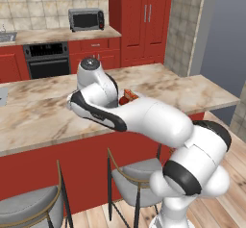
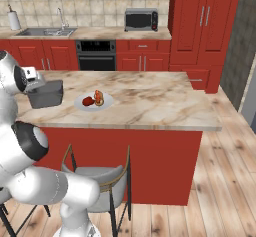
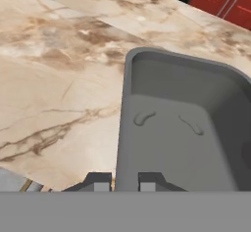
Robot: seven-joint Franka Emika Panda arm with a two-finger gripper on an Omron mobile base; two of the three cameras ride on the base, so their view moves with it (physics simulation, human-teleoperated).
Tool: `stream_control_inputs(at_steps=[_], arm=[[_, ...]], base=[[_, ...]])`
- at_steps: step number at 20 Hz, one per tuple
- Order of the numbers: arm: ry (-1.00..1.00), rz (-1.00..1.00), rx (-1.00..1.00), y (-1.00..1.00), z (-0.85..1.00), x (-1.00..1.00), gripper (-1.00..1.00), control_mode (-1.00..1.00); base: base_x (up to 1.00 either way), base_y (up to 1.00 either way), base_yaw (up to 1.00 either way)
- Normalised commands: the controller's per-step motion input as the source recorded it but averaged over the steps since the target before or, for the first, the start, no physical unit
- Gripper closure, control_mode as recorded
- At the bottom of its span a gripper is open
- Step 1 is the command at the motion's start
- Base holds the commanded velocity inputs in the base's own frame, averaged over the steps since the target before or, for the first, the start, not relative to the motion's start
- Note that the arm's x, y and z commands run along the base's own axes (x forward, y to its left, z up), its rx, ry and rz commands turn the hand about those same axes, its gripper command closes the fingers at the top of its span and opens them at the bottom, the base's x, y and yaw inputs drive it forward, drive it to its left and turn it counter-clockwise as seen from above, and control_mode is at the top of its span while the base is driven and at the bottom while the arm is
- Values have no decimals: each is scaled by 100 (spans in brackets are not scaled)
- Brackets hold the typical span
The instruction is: Retrieve the tupperware and aluminum foil from the cabinet and place them on the dining counter near the plate with bell pepper and hot dog to prepare for storing leftovers.
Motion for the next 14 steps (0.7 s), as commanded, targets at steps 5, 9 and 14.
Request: stream_control_inputs(at_steps=[5,9,14], arm=[[0,0,-2,21,-52,60,100,-100],[0,0,0,8,-58,45,100,-100],[0,0,0,4,-56,41,100,-100]], base=[[0,0,0],[0,0,0],[0,0,0]])
